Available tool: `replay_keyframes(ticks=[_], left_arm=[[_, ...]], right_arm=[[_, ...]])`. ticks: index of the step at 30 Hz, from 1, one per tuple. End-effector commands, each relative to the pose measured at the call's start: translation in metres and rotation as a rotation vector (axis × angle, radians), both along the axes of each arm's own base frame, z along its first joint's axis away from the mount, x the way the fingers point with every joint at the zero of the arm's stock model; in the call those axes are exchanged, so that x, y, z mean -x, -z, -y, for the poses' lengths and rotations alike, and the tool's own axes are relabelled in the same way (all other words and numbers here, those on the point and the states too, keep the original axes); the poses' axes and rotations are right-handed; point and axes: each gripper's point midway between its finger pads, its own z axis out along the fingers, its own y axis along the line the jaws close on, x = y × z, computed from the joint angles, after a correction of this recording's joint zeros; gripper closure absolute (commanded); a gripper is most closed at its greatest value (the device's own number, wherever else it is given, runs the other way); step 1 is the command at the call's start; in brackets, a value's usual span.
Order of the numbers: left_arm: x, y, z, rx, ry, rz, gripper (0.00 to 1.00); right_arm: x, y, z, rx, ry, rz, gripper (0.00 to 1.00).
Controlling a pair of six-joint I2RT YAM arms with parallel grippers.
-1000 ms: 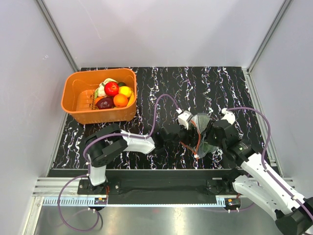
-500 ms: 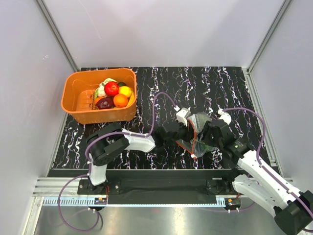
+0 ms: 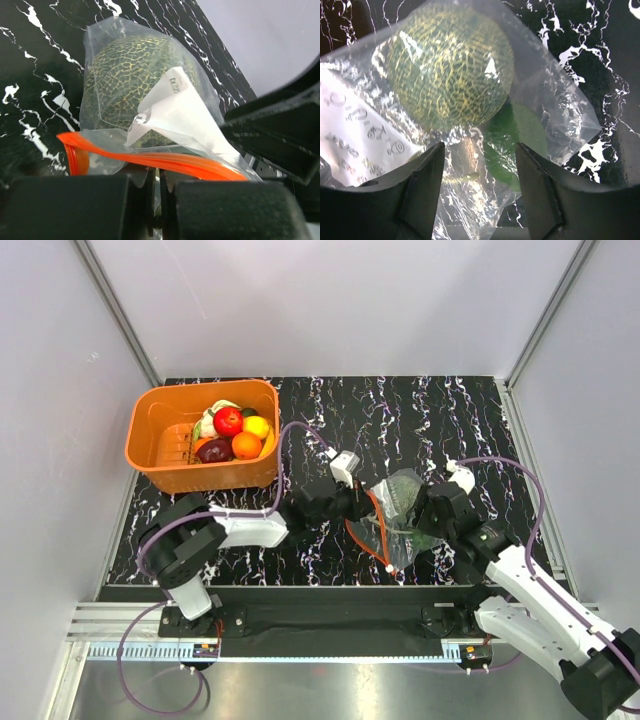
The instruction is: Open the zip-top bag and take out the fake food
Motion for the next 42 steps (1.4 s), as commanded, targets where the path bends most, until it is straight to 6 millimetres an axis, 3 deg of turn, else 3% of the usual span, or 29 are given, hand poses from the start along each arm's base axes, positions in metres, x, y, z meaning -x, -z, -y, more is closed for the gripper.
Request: replay_keyframes(ticks=[1,8,12,17,21,28,33,36,42], left_arm=[[0.015,-0.023,-0.005,0.000,0.081,0.050,1.00],[0.030,-0.032,-0.027,-0.057,0.133,0.075,1.00],[0.030,-0.040,-0.039,-0.085,0.129,0.106,1.00],[0.025,-0.052,-0.055,-0.092,0.097,0.113,1.00],[0.024,-0.072,-0.064,-0.087,0.097,0.156,1.00],[0.022,-0.073,-0.065,-0.127,0.120,0.172,1.00],[0.021,-0.070,-0.066,-0.132,0.122,0.163,1.00],[0.023,-0.067,-0.066,-0.138,0.128,0.160,1.00],[0.024,-0.068,-0.067,-0.150,0.141,0.171,1.00]], right_arm=[[-0.014,-0.020,0.005,0.035,0.027,0.059,0.34],[-0.017,-0.018,0.006,0.049,0.036,0.052,0.29],[-0.016,-0.018,0.006,0.055,0.021,0.045,0.22],[-0.010,0.001,0.000,0.026,0.020,-0.029,0.21],[-0.007,0.014,-0.009,-0.011,0.010,-0.063,0.21],[-0.008,0.038,-0.039,-0.119,-0.052,-0.134,0.21],[-0.010,0.058,-0.049,-0.151,-0.061,-0.173,0.21],[-0.009,0.069,-0.051,-0.152,-0.061,-0.201,0.29],[-0.006,0.082,-0.051,-0.136,-0.064,-0.237,0.66]])
